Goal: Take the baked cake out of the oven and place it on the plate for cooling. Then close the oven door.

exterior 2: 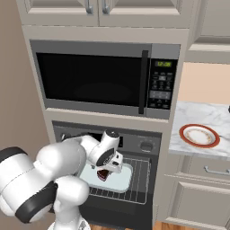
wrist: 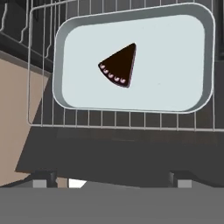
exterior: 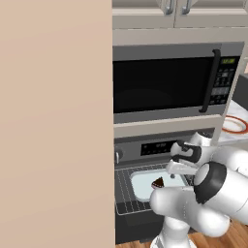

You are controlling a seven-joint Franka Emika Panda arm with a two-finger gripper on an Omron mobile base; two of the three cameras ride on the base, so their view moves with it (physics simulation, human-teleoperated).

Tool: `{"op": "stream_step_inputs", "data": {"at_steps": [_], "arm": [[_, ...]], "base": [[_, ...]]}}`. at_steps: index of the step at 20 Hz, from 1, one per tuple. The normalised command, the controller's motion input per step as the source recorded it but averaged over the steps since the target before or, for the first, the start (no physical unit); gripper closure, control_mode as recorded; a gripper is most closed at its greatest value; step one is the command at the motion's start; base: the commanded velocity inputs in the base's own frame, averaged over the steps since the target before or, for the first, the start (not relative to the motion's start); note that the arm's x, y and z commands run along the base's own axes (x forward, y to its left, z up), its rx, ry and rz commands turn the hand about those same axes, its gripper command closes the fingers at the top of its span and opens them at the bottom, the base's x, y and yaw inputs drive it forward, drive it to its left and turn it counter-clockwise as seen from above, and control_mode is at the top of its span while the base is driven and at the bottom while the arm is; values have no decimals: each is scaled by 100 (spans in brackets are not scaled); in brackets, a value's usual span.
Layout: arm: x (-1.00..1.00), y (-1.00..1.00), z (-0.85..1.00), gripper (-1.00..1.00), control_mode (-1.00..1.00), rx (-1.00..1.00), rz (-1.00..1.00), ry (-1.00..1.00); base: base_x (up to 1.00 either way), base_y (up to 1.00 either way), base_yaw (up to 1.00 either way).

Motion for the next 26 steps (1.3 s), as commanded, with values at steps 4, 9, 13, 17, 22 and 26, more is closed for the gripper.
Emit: {"op": "stream_step_inputs", "data": {"at_steps": [4,9,13,17,22,26], "arm": [[8,0,-38,-100,-100,0,0,-7],[0,1,-47,-100,-100,0,0,-11],[5,5,-19,-100,-100,0,0,-7],[3,17,-16,-100,-100,0,0,-3],[9,15,-18,-100,-100,0,0,-2],[6,18,-15,-100,-100,0,0,0]], "base": [[0,0,0],[0,0,0],[0,0,0],[0,0,0],[0,0,0],[0,0,0]]}}
